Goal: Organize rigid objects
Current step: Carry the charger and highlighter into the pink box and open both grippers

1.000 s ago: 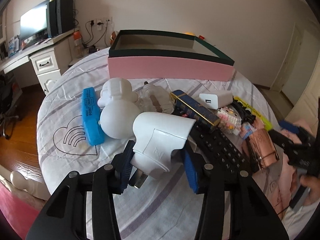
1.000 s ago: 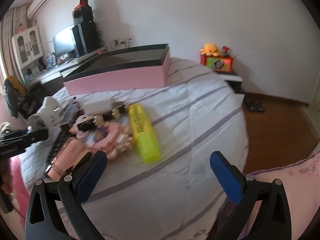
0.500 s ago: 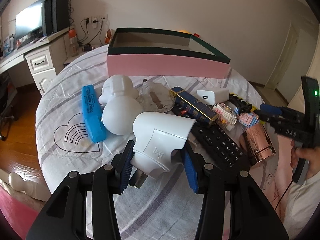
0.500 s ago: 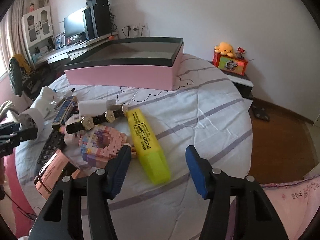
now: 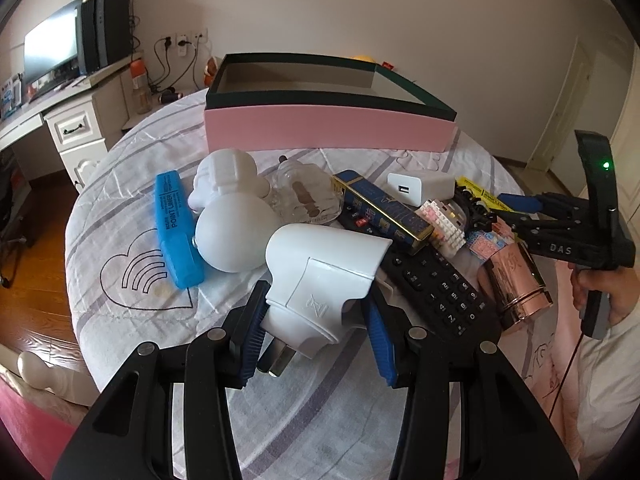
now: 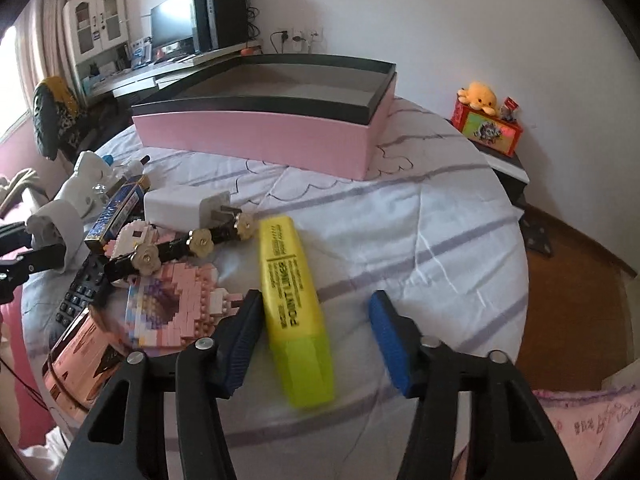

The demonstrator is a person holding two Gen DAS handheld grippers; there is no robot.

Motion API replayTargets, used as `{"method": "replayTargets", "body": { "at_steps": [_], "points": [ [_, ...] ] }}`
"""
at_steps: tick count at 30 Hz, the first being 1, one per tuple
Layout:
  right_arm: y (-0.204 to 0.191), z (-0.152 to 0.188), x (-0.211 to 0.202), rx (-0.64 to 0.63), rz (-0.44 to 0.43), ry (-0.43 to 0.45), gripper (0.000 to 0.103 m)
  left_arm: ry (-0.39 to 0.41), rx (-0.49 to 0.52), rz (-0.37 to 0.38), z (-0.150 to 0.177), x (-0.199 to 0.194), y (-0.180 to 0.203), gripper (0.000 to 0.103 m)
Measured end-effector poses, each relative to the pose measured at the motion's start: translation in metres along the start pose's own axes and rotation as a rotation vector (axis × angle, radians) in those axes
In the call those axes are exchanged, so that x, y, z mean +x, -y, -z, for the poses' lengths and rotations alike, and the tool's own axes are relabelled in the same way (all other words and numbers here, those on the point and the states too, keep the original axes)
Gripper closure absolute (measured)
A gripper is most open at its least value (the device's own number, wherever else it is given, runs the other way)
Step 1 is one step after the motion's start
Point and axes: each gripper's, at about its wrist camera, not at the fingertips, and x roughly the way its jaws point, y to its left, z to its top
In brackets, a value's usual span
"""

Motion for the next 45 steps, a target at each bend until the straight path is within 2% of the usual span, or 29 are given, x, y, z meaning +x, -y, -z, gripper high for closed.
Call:
{"method": "replayTargets", "body": {
  "at_steps": [2, 7, 15, 21, 26, 32, 37, 39, 45],
  "points": [
    [-0.002, -0.001, 0.000, -0.002, -0.029, 0.004, 0.076, 0.001, -0.002, 0.003, -0.001, -0.001, 0.000, 0.056],
    [-0.005, -0.003, -0.002, 0.003, -0.010, 0.007, 0.076, 0.015, 0.003, 0.003, -0.006, -0.005, 0.002, 0.056],
    [-0.004, -0.011, -0.026, 0.078, -0.014, 0.095, 0.076, 0.060, 0.027, 0.017, -0.023, -0.017, 0.009, 0.056],
    [-0.014, -0.036, -0.032, 0.077, -0.028, 0.135, 0.076, 0.114, 0.060, 0.014, -0.058, -0.020, 0.017, 0.056],
    [-0.025, -0.062, -0.031, 0.051, -0.043, 0.156, 0.076, 0.146, 0.098, 0.006, -0.099, -0.011, 0.020, 0.056],
    [-0.026, -0.105, -0.014, 0.041, -0.060, 0.166, 0.076, 0.123, 0.113, 0.022, -0.151, 0.019, 0.013, 0.056],
    [-0.024, -0.140, 0.018, 0.033, -0.065, 0.131, 0.076, 0.089, 0.090, 0.015, -0.191, 0.057, -0.003, 0.056],
    [-0.024, -0.150, 0.031, 0.036, -0.075, 0.111, 0.076, 0.047, 0.073, 0.008, -0.202, 0.079, -0.011, 0.056],
    [-0.027, -0.171, 0.073, 0.040, -0.075, 0.042, 0.076, -0.032, 0.052, -0.021, -0.206, 0.119, -0.027, 0.056]
  ]
}}
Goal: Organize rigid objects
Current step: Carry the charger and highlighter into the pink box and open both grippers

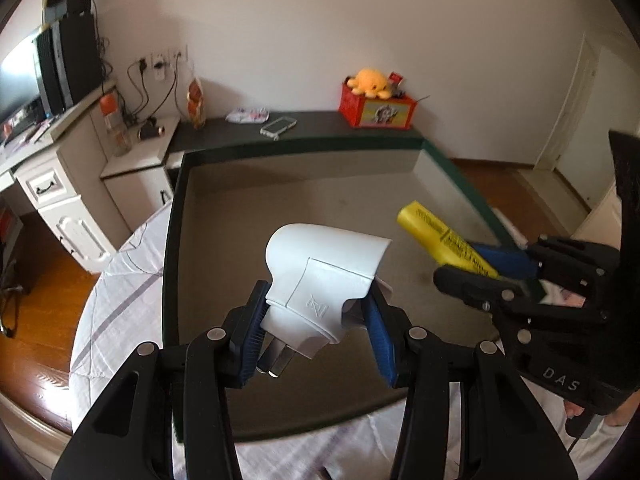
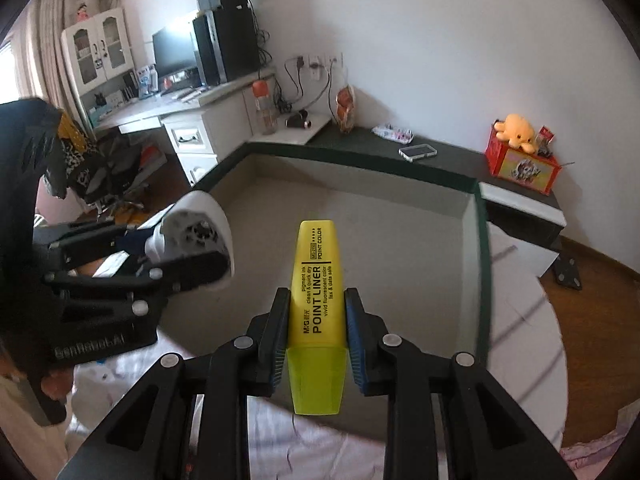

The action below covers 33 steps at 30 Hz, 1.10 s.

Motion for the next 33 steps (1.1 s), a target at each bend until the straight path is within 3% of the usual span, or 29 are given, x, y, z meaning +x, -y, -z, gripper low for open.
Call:
{"method": "replayTargets", "body": {
  "at_steps": [10, 13, 17, 19, 22, 25, 29, 33],
  "points": [
    [-0.003, 0.006, 0.031, 0.028, -0.022, -0.092, 0.075, -0.031, 0.018, -0.039, 0.011, 0.010, -0.002, 0.054],
    [-0.003, 0.007, 0.025, 0.046, -0.009, -0.086, 0.071, -0.009, 0.018, -0.072, 0.014, 0.001, -0.001, 0.043],
    [0.000, 0.010, 0.011, 0.060, 0.024, -0.066, 0.045, 0.025, -0.020, -0.067, 0.014, -0.019, -0.011, 0.015],
    [0.001, 0.013, -0.004, 0.068, 0.035, -0.042, 0.037, 0.056, -0.034, -0.075, 0.017, -0.036, -0.013, 0.012],
    [-0.002, 0.017, -0.036, 0.055, 0.051, 0.012, 0.035, 0.105, -0.039, -0.087, 0.026, -0.067, -0.013, 0.007],
    [-0.007, 0.020, -0.067, 0.040, 0.092, 0.071, 0.023, 0.183, -0.042, -0.104, 0.042, -0.103, -0.012, 0.003],
    [-0.020, 0.035, -0.119, 0.029, 0.148, 0.187, 0.021, 0.302, -0.041, -0.168, 0.071, -0.155, -0.006, 0.000],
    [-0.037, 0.059, -0.165, 0.027, 0.207, 0.306, 0.017, 0.389, -0.059, -0.158, 0.101, -0.191, -0.003, 0.000]
  ]
}}
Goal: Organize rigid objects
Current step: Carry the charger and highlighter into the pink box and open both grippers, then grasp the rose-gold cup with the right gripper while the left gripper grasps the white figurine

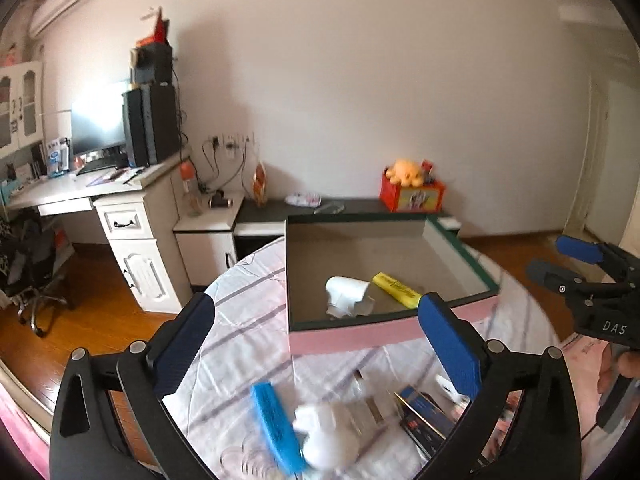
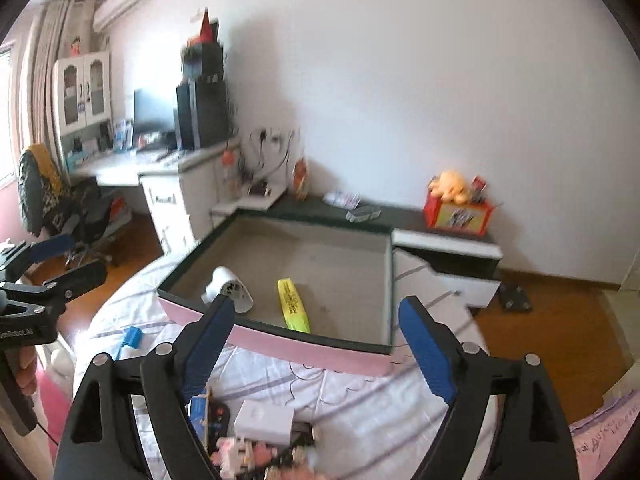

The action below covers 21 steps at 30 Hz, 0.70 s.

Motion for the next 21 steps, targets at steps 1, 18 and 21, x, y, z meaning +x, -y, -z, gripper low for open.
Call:
{"method": "replayTargets", "body": {
  "at_steps": [1, 18, 21],
  "points": [
    [-0.002, 0.003, -0.009, -0.003, 0.012, 0.019, 0.016, 0.012, -0.004, -0.006, 0.004, -0.009, 0.000, 0.000],
    [-0.017, 0.092, -0.072, 0.128, 0.104, -0.012, 0.000, -0.077, 0.026, 0.030, 0.077, -0.055, 0.015, 0.000],
    [-0.020, 0.102, -0.060, 0.146, 0.102, -0.057, 0.000, -0.088, 0.047, 0.025, 0.083, -0.054, 0.021, 0.000]
  ]
}}
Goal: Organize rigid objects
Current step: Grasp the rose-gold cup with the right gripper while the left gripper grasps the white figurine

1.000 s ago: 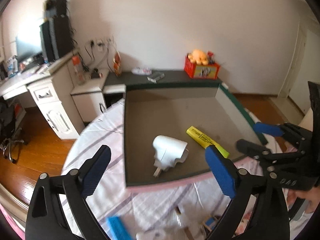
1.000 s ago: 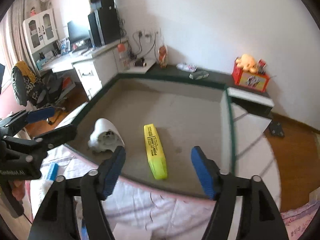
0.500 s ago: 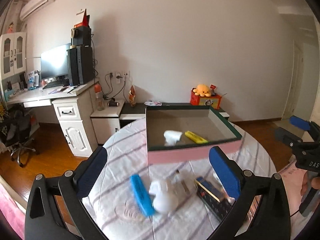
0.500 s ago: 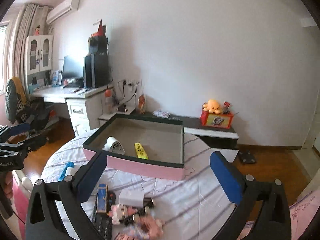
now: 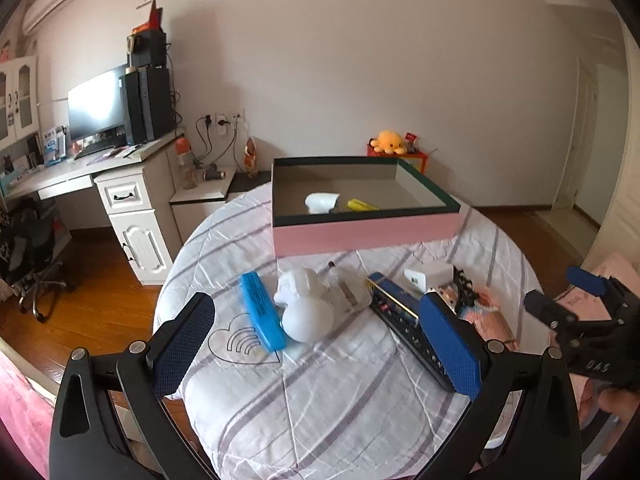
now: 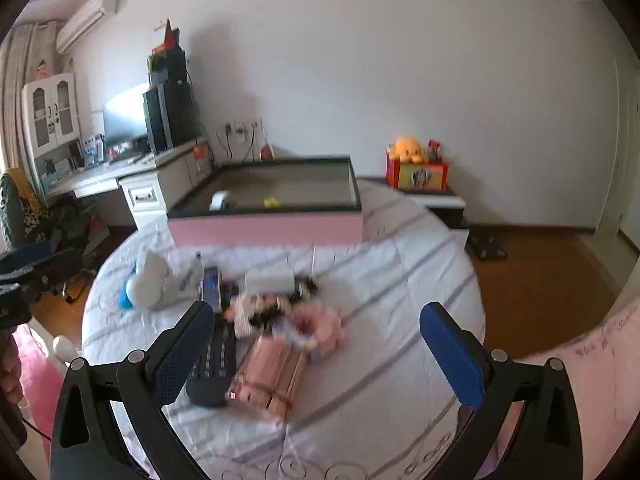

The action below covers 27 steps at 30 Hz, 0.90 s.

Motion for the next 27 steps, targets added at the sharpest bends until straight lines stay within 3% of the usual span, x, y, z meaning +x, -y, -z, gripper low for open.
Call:
{"method": "replayTargets", "body": {
  "at_steps": [12, 15, 19, 20, 27],
  "points": [
    [-0.005, 0.041, 0.028, -0.001, -0.034, -0.108, 0.004, -0.056, -0.012, -0.038, 0.016, 0.006, -0.010, 0.000],
    [-0.003, 0.049, 0.037, -0.007, -0.039, -0.149, 0.011, -0.065, -0.024, -0.045, 0.017, 0.009, -0.014, 0.000],
    [0.004, 0.052, 0.042, 0.011, -0.087, -0.172, 0.050, -0.074, -0.038, -0.056, 0.018, 0.013, -0.018, 0.000],
    [0.004, 0.052, 0.044, -0.008, -0.070, -0.178, 0.054, -0.076, -0.043, -0.056, 0.018, 0.014, -0.019, 0.000],
    [0.008, 0.049, 0.055, -0.022, -0.092, -0.191, 0.054, -0.098, -0.049, -0.053, 0.018, 0.027, -0.017, 0.000]
  ]
}}
